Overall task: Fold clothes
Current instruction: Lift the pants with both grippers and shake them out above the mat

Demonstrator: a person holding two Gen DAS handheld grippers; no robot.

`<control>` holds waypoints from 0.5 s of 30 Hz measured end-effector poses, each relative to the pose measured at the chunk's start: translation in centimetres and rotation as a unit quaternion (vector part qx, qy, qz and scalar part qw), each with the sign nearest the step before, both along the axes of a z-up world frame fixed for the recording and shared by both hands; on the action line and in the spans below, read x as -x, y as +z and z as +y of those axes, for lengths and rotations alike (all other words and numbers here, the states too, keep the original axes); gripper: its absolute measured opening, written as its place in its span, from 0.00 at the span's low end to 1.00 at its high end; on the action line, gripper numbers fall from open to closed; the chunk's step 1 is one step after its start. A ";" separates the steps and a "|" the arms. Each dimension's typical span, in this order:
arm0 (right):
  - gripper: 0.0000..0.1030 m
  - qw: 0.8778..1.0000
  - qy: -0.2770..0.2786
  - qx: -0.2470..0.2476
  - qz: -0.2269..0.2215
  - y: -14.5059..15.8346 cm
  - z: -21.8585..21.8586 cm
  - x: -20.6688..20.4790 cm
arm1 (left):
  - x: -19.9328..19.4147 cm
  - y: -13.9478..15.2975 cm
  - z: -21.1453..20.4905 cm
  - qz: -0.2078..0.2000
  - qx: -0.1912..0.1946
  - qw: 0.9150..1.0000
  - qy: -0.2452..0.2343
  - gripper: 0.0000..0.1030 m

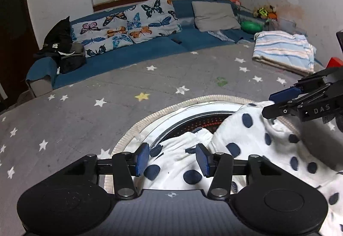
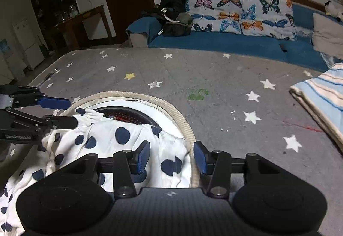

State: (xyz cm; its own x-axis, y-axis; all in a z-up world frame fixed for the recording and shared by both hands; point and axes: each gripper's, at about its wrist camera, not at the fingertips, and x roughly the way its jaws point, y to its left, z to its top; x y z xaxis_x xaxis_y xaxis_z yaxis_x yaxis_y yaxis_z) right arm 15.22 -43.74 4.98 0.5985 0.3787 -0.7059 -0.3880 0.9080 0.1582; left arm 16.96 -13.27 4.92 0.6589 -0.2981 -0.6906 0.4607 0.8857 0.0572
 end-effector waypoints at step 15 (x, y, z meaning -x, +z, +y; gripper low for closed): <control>0.08 0.993 0.000 0.061 -0.098 4.4 -0.5 3.1 | -0.6 -1.9 -1.4 -0.004 -0.017 1.000 -0.019 0.01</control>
